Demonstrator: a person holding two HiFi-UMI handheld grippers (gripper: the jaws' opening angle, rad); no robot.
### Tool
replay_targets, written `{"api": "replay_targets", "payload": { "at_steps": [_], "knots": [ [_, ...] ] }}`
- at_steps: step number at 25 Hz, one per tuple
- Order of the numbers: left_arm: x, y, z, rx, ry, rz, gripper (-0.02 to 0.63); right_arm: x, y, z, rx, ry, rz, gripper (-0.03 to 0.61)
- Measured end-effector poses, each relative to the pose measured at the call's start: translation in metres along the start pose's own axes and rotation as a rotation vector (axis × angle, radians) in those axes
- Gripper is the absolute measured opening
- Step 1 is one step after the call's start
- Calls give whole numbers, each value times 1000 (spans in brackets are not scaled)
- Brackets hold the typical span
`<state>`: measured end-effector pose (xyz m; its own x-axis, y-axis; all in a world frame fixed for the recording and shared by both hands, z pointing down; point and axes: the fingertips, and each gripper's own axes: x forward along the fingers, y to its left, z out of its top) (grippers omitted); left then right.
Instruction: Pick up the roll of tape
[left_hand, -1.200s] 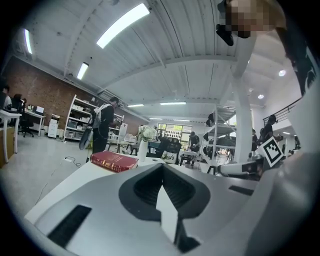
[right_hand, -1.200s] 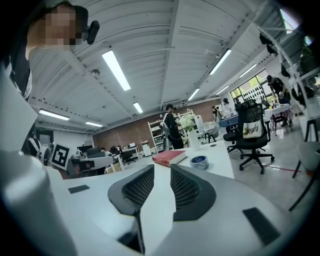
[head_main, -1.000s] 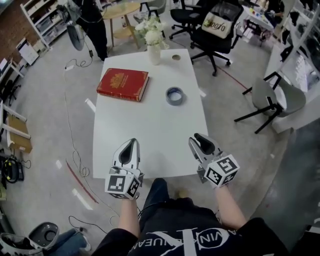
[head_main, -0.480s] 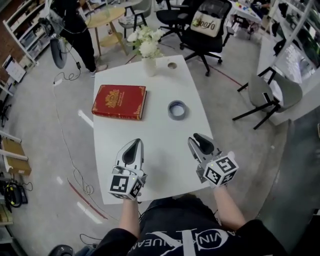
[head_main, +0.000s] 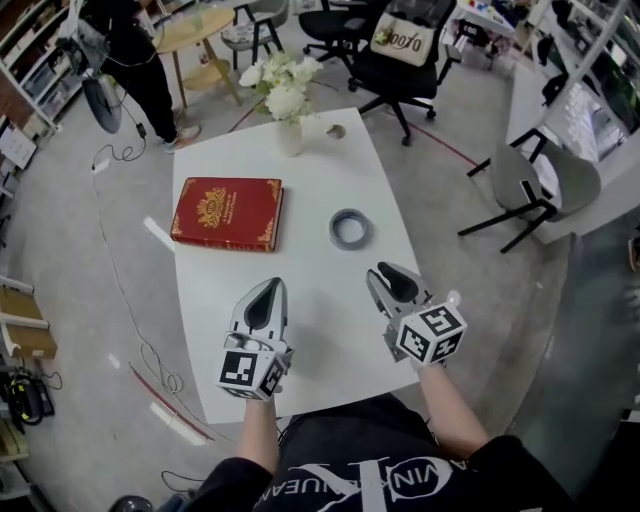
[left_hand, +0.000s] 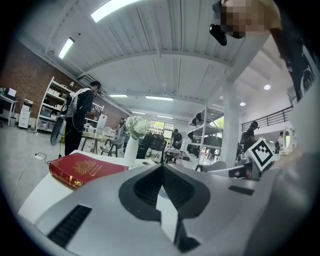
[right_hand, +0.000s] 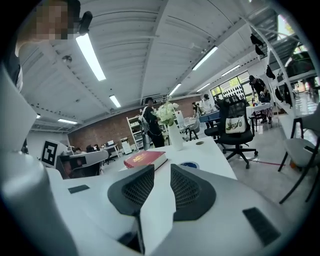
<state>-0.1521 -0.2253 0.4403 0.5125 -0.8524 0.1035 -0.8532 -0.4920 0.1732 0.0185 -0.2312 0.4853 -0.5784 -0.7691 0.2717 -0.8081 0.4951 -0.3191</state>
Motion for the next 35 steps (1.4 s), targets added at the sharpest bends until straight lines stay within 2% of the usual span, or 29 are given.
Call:
{"api": "replay_targets", "payload": {
  "at_steps": [14, 20, 25, 35],
  "knots": [
    [37, 9, -18, -41, 46, 44, 0, 42, -36, -4, 11, 90, -22, 91],
    [53, 12, -20, -51, 45, 56, 0, 63, -57, -14, 27, 142, -90, 89],
    [60, 14, -33, -33, 80, 60, 0, 82, -75, -18, 87, 138, -145, 89],
    [53, 15, -45, -41, 98, 62, 0, 113, -103, -28, 142, 180, -270, 100]
  ]
}}
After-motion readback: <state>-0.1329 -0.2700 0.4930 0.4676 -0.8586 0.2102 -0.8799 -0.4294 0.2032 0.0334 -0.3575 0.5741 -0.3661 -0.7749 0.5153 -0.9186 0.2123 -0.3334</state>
